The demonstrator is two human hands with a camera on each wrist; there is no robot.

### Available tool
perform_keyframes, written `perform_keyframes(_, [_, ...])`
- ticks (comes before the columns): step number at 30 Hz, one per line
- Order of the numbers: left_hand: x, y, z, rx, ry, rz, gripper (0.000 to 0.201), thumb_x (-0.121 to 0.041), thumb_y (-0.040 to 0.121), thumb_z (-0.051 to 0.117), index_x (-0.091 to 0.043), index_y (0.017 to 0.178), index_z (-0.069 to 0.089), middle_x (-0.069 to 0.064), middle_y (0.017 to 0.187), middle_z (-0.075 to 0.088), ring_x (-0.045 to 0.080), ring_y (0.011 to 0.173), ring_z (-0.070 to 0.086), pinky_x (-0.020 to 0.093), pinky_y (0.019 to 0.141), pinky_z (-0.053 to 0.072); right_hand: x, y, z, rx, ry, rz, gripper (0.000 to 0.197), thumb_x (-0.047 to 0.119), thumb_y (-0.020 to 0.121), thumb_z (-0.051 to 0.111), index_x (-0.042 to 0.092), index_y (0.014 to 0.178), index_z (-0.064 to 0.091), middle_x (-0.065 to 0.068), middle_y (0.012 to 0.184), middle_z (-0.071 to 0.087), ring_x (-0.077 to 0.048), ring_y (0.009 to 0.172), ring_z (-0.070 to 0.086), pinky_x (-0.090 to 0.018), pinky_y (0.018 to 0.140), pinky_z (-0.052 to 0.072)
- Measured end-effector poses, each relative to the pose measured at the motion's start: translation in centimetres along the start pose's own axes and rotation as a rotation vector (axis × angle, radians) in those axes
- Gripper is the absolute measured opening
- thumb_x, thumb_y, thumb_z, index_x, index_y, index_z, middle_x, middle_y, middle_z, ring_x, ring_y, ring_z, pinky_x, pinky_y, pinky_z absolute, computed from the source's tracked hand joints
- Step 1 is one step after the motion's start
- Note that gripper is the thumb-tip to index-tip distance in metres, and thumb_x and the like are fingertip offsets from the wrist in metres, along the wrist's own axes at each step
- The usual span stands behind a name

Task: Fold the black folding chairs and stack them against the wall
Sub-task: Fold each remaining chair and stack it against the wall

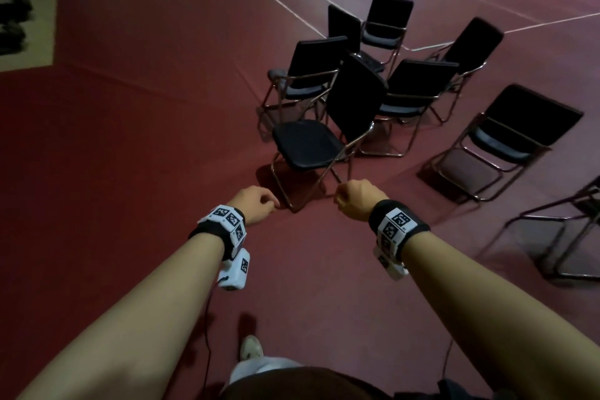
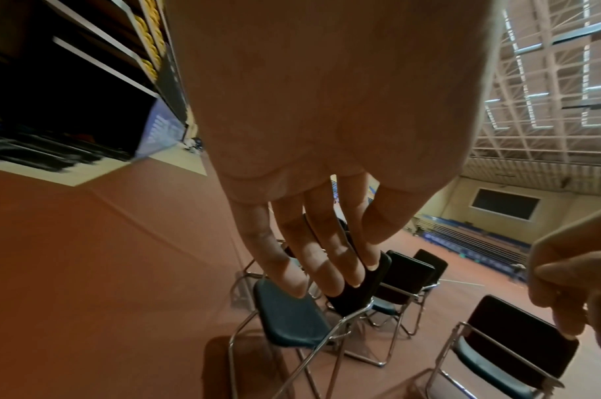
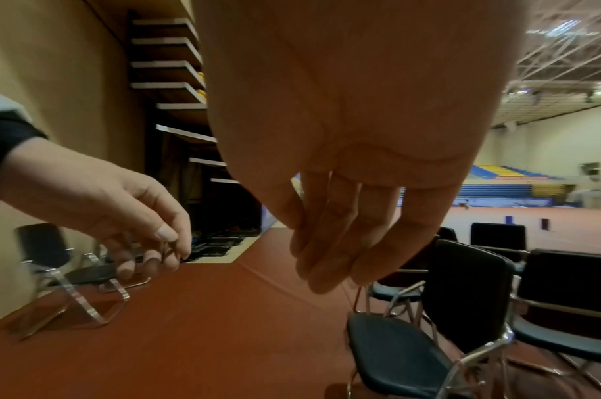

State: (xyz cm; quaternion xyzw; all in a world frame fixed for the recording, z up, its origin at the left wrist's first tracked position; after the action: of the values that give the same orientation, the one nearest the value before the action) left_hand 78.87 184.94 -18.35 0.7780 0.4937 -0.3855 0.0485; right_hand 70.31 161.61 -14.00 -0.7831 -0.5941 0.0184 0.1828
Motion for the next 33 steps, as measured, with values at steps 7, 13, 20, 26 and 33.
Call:
perform_keyframes(7, [0.4, 13.9, -6.8, 0.043, 0.055, 0.083, 0.019, -0.023, 0.090, 0.059, -0.035, 0.083, 0.072, -0.006, 0.096, 0.076, 0.012, 0.087, 0.071, 0.031, 0.084, 0.059, 1.0, 12.3, -4.0, -0.038, 0.034, 0.083, 0.017, 0.035, 0.093, 0.048, 0.027, 0.087, 0.061, -0.005, 0.095, 0.068, -0.029, 0.084, 0.065, -0.039, 0.076, 0.057])
perform_keyframes(13, [0.7, 22.9, -7.9, 0.120, 0.107, 0.074, 0.019, -0.023, 0.091, 0.058, -0.034, 0.086, 0.073, -0.009, 0.094, 0.074, 0.010, 0.088, 0.070, 0.029, 0.084, 0.057, -0.7, 20.0, -5.1, -0.037, 0.075, 0.109, 0.018, 0.033, 0.096, 0.044, 0.024, 0.083, 0.054, -0.003, 0.087, 0.061, -0.027, 0.079, 0.061, -0.035, 0.070, 0.051])
perform_keyframes(20, [1.6, 31.3, -8.6, 0.155, 0.085, -0.031, 0.021, -0.021, 0.092, 0.057, -0.034, 0.083, 0.072, -0.015, 0.087, 0.075, 0.008, 0.084, 0.071, 0.030, 0.078, 0.059, -4.4, 29.7, -3.2, 0.027, 0.149, 0.095, 0.025, 0.032, 0.095, 0.045, 0.018, 0.097, 0.066, -0.010, 0.099, 0.068, -0.032, 0.088, 0.065, -0.038, 0.077, 0.054])
perform_keyframes(26, [0.8, 41.1, -11.7, 0.115, 0.120, -0.156, 0.025, -0.017, 0.094, 0.054, -0.032, 0.083, 0.070, -0.009, 0.091, 0.076, 0.014, 0.090, 0.072, 0.033, 0.082, 0.057, -7.4, 40.9, -3.6, 0.088, 0.233, 0.036, 0.026, 0.035, 0.093, 0.048, 0.017, 0.094, 0.065, -0.012, 0.102, 0.071, -0.035, 0.091, 0.067, -0.040, 0.078, 0.056])
perform_keyframes(33, [-0.7, 53.9, -14.4, 0.077, 0.154, -0.209, 0.020, -0.020, 0.094, 0.055, -0.032, 0.092, 0.072, -0.012, 0.097, 0.074, 0.011, 0.092, 0.070, 0.031, 0.088, 0.056, -12.3, 54.9, -7.4, 0.137, 0.194, -0.008, 0.020, 0.037, 0.093, 0.046, 0.026, 0.077, 0.048, -0.007, 0.096, 0.067, -0.032, 0.088, 0.066, -0.035, 0.071, 0.051])
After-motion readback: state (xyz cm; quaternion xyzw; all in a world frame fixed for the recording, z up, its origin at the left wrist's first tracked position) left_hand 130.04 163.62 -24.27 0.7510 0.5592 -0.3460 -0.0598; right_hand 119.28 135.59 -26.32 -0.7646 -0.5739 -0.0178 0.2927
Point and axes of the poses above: each hand's wrist, its own y-axis towards the middle knuckle, its own z-axis out of the palm, x = y × z, the point moved 6 cm from there along y, towards the middle knuckle
